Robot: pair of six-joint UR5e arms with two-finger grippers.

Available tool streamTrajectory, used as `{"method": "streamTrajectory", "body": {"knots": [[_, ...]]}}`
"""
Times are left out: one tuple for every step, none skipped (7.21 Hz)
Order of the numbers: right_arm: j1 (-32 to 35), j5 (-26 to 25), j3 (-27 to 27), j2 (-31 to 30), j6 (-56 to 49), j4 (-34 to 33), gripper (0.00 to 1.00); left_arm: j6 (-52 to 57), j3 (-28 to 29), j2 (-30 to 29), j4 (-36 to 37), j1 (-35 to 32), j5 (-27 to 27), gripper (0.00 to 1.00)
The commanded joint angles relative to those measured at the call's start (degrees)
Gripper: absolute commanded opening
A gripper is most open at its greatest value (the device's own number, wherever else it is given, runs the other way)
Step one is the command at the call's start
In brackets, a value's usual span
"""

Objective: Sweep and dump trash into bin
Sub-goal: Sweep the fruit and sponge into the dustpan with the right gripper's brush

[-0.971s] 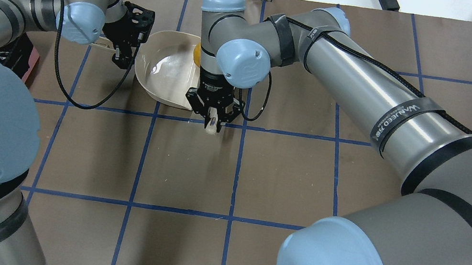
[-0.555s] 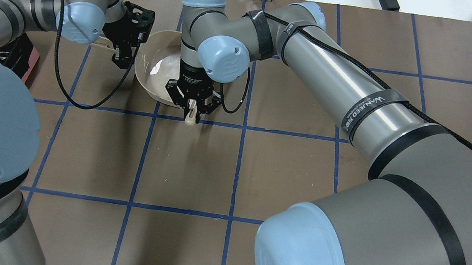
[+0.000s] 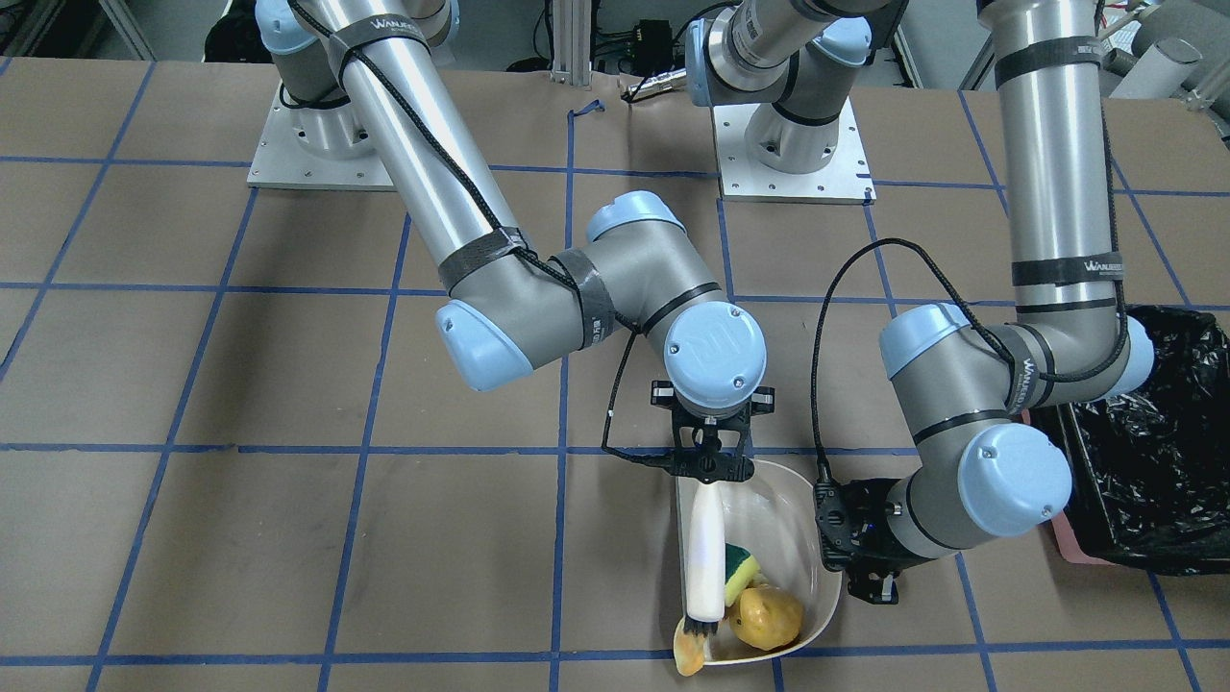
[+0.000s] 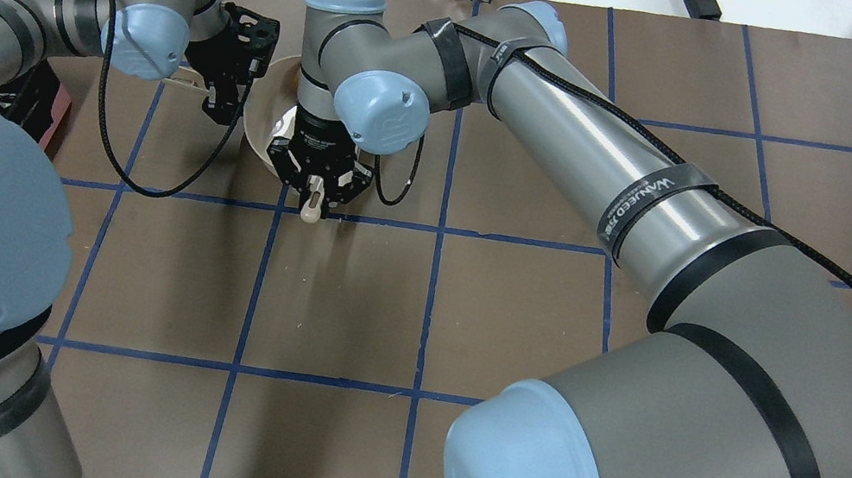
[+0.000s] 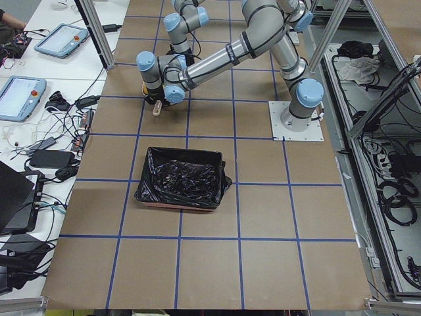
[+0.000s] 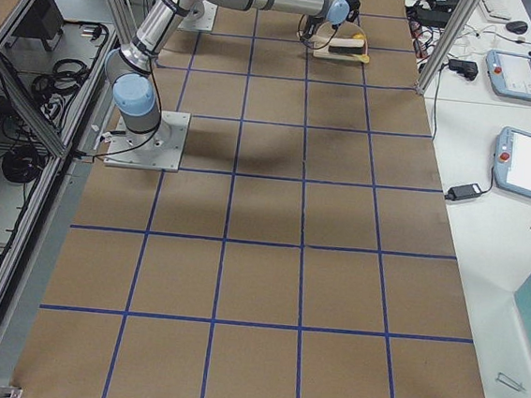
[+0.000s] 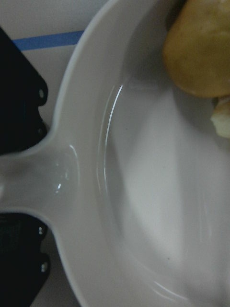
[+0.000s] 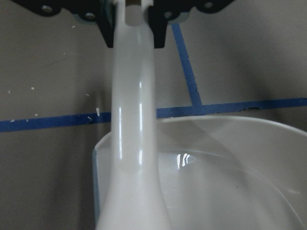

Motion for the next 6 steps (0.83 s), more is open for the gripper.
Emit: {"method": "streamTrajectory", "body": {"knots": [[1.7, 2.0, -0.1, 0.2, 2.6, -2.3, 0.11, 0.0, 0.0, 0.0, 0.0, 0.0, -0.2, 0.10], [2.8, 3.5, -0.1, 0.8, 3.5, -3.9, 0.11, 0.0, 0.0, 0.0, -0.1, 0.0, -0.2, 0.10], [3.0, 3.8, -0.1, 0.8, 4.5, -4.0, 0.11, 0.0, 0.0, 0.1, -0.1, 0.0, -0.3, 0.10], [3.3, 6.2, -0.1, 0.7, 6.9, -4.4, 0.11, 0.1, 0.0, 0.0, -0.1, 0.0, -0.3, 0.10], [3.8, 7.1, -0.1, 0.6, 8.0, -5.7, 0.11, 0.1, 0.0, 0.1, -0.1, 0.0, -0.3, 0.10], [3.8, 6.4, -0.1, 0.3, 8.1, -5.7, 0.11, 0.1, 0.0, 0.0, -0.1, 0.0, -0.3, 0.10]]}}
